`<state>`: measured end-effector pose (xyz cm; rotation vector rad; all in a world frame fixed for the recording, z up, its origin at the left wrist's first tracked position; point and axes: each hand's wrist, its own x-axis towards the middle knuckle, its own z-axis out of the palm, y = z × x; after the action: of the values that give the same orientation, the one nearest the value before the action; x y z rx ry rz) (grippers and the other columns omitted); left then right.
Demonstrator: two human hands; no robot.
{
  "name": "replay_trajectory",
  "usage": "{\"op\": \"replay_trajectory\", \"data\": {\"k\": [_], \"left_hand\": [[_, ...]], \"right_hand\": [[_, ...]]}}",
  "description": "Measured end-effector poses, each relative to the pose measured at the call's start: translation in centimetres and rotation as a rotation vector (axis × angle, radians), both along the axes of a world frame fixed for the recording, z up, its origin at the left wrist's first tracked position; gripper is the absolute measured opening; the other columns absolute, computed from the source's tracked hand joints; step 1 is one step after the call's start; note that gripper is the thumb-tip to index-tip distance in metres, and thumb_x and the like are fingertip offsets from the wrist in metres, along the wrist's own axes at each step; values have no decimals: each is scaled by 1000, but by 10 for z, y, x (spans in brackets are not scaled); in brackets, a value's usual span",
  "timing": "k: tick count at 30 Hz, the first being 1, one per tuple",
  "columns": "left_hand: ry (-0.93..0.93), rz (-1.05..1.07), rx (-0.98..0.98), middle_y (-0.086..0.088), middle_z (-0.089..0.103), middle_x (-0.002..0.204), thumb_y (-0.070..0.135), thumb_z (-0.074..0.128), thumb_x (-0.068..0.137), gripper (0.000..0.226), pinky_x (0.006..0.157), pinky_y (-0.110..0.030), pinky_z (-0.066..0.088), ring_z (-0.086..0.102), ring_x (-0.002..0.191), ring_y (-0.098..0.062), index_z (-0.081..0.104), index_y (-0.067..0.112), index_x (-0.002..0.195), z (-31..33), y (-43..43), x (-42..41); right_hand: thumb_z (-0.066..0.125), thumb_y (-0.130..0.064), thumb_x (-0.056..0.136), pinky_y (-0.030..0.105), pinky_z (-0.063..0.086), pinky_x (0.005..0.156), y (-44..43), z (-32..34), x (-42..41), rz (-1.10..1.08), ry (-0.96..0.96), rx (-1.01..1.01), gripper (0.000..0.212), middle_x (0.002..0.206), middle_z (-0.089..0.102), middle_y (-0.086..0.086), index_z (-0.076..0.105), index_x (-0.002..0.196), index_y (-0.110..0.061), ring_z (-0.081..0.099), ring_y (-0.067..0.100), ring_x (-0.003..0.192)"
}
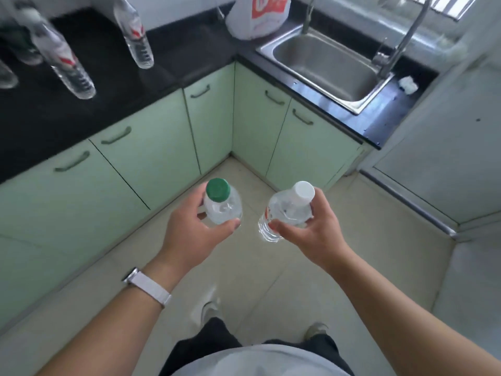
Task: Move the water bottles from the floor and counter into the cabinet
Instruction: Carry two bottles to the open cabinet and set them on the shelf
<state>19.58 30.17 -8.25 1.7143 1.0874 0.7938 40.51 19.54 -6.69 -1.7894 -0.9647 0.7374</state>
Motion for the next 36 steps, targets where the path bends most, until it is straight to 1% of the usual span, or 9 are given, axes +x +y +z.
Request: {"op": "replay_trajectory", "data": {"k": [2,5,9,18,20,24,29,33,36], "left_hand": [[-35,19,29,31,66,107,19,91,68,62,88,-15,51,63,101,6,57,50,110,13,13,-17],[-57,47,77,20,66,111,21,91,68,62,88,-23,52,62,101,4,57,53,109,33,28,-39],[-92,125,123,23,64,109,32,85,65,54,86,-28,50,61,105,-2,57,55,106,51,41,-63],[-81,362,119,15,64,115,34,83,67,55,85,-32,54,62,107,-7,58,53,112,61,47,-100],[-58,415,116,12,64,114,37,83,67,53,86,-35,56,62,107,-10,59,51,113,64,46,-106],[-16,579,140,10,65,110,30,85,70,50,84,-36,57,63,104,-12,61,42,113,76,43,-116],[-17,764,128,5,66,108,29,83,70,46,81,-37,60,64,100,-16,63,40,110,96,33,-120],[-20,937,139,7,68,100,26,82,69,42,74,-28,57,66,94,-16,63,47,100,103,18,-121],[8,1091,132,10,69,100,21,86,70,48,73,-23,57,67,94,-12,62,54,96,104,-1,-126]], "right_hand": [[87,-36,57,34,55,87,14,15,-17,16,-4,35,60,104,65,-6,53,105,-48,66,13,95],[90,-23,62,28,55,81,34,35,-38,52,-17,70,58,95,67,-10,54,105,-40,66,8,87],[90,-18,67,17,50,71,59,59,-59,108,-22,87,54,91,66,-11,54,103,-35,63,1,78],[88,-27,67,39,57,83,118,64,-87,345,63,80,51,98,69,-7,58,109,-34,68,15,89],[86,-33,64,39,57,82,131,63,-91,413,81,79,52,96,69,-8,59,109,-35,69,14,88],[87,-22,71,34,57,83,168,66,-99,605,128,66,49,96,71,-11,60,110,-35,70,8,88],[88,-24,71,23,53,81,212,79,-113,824,167,71,58,103,69,-9,59,121,-28,67,3,91],[86,-36,65,28,52,85,238,84,-130,996,195,75,64,105,67,-10,58,122,-31,66,5,95],[87,-29,69,27,53,83,247,82,-154,1113,208,72,58,103,67,-12,58,119,-36,66,4,92]]}}
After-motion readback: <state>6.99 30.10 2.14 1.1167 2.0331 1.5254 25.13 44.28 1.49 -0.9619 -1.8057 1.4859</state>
